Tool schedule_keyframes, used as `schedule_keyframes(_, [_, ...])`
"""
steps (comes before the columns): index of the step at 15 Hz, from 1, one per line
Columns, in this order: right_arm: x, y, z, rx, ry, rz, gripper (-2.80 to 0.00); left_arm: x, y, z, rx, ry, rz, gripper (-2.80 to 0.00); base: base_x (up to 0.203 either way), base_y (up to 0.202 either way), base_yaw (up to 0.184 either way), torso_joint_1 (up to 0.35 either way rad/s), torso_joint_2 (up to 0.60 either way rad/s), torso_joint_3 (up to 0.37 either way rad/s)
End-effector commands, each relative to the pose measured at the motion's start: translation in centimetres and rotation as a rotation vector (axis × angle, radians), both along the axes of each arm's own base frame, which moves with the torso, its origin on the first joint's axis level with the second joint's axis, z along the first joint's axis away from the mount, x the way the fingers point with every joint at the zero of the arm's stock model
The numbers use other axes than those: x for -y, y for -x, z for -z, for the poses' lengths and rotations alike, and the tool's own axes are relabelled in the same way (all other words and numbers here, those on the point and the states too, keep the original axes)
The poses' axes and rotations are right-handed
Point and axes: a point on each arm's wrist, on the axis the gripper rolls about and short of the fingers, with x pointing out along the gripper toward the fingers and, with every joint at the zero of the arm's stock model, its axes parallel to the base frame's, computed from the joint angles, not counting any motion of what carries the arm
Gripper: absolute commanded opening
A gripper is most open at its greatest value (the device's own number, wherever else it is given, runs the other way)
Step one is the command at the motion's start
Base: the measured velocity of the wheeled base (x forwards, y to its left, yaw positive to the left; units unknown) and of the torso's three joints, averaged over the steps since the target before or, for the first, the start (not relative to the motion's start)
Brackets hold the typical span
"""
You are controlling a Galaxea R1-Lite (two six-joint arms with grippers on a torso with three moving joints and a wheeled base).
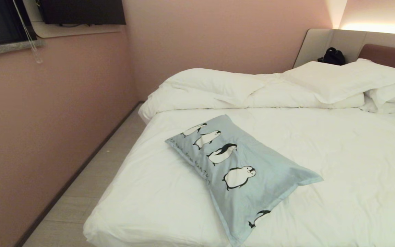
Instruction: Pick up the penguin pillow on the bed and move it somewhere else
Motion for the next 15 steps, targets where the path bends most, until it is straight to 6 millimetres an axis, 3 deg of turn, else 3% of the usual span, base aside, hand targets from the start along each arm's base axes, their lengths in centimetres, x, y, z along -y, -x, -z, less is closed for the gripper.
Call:
schedule_keyframes(1, [0.0, -0.4, 0.2, 0.037, 0.002, -0.008, -2.80, 0.0, 0.0, 0.0, 0.001, 0.000, -0.001, -2.80, 0.000, 0.000, 0.000, 0.000, 0.00, 0.000])
schedule_keyframes(15, [-0.1, -2.5, 5.6, -0.159, 0.034, -0.054, -2.80, 0.0, 0.0, 0.0, 0.001, 0.000, -0.001, -2.80, 0.000, 0.000, 0.000, 0.000, 0.00, 0.000])
